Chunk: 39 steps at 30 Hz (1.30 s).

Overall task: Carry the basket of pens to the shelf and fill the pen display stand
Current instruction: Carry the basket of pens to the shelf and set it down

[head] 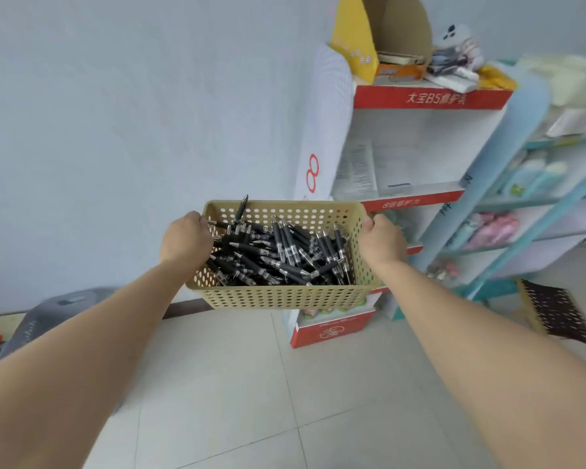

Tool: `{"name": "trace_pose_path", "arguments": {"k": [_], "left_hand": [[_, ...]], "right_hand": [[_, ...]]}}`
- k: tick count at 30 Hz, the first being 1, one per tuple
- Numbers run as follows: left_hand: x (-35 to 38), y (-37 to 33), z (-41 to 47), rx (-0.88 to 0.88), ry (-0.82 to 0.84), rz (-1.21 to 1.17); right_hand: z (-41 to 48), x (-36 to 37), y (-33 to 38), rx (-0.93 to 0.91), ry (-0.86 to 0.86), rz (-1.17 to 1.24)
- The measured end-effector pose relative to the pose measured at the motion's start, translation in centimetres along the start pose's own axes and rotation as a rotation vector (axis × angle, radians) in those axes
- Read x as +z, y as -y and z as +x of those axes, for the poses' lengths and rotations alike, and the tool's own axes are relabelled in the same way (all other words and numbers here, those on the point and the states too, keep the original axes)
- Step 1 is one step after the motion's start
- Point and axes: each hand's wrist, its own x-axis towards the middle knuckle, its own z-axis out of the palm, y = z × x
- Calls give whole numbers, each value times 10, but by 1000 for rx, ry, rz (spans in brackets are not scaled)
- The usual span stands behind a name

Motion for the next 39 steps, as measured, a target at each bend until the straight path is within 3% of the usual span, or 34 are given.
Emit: {"name": "trace_pose_path", "arguments": {"k": [10, 24, 39], "left_hand": [[97, -158, -31, 242, 182, -47], [215, -375, -64, 692, 491, -188], [322, -584, -224, 1079, 732, -232]], "right_hand": [[5, -88, -156, 284, -138, -53], [-19, -192, -311, 721, -430, -91], [-108, -298, -477, 1121, -611, -149]]}}
